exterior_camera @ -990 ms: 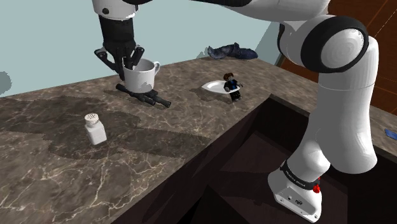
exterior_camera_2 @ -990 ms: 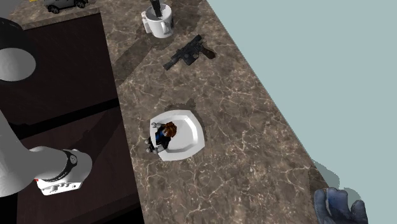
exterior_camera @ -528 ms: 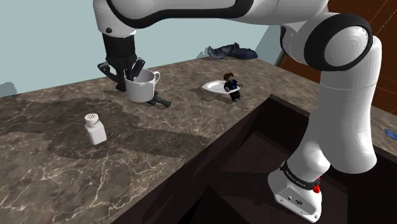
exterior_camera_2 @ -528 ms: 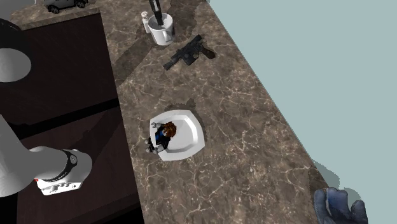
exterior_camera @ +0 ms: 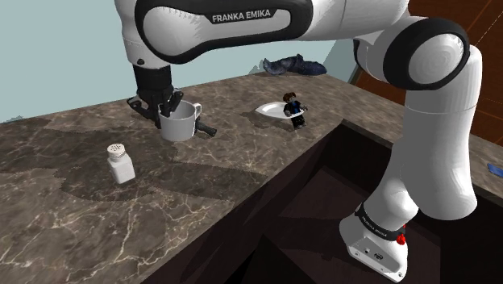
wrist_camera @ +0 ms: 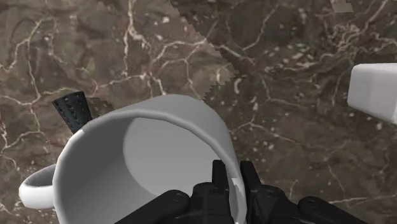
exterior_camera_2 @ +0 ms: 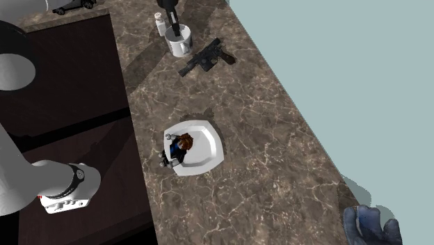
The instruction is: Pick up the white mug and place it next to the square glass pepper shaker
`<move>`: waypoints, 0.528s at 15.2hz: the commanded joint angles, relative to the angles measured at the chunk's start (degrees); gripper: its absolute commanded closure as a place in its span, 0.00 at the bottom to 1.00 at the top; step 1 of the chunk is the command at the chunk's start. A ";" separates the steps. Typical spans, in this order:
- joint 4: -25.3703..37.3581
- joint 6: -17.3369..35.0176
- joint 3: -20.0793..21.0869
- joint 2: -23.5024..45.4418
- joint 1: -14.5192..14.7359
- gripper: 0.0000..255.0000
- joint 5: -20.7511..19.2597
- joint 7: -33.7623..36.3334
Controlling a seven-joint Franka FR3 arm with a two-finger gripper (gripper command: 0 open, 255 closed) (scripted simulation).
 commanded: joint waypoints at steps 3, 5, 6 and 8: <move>-2.70 2.98 -0.08 0.26 -0.15 1.00 -0.16 0.28; -3.32 3.72 -0.10 0.39 -0.17 1.00 -0.21 0.36; -3.32 3.72 -0.10 0.40 -0.17 1.00 -0.21 0.36; -3.31 3.72 -0.10 0.40 -0.17 1.00 -0.21 0.36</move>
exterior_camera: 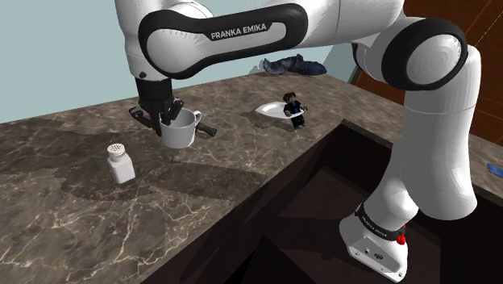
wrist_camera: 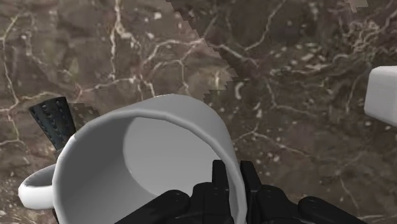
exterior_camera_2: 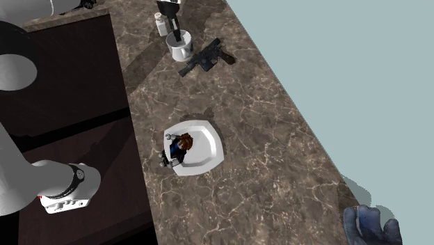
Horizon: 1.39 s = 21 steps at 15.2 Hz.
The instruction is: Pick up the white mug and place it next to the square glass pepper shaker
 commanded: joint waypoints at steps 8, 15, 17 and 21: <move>-0.13 0.10 -0.05 0.04 -0.05 0.00 -0.03 0.01; 6.13 -6.82 0.20 -0.66 0.49 0.00 0.29 -0.38; 6.12 -6.82 0.20 -0.66 0.49 0.00 0.29 -0.38; 6.13 -6.82 0.20 -0.66 0.49 0.00 0.29 -0.38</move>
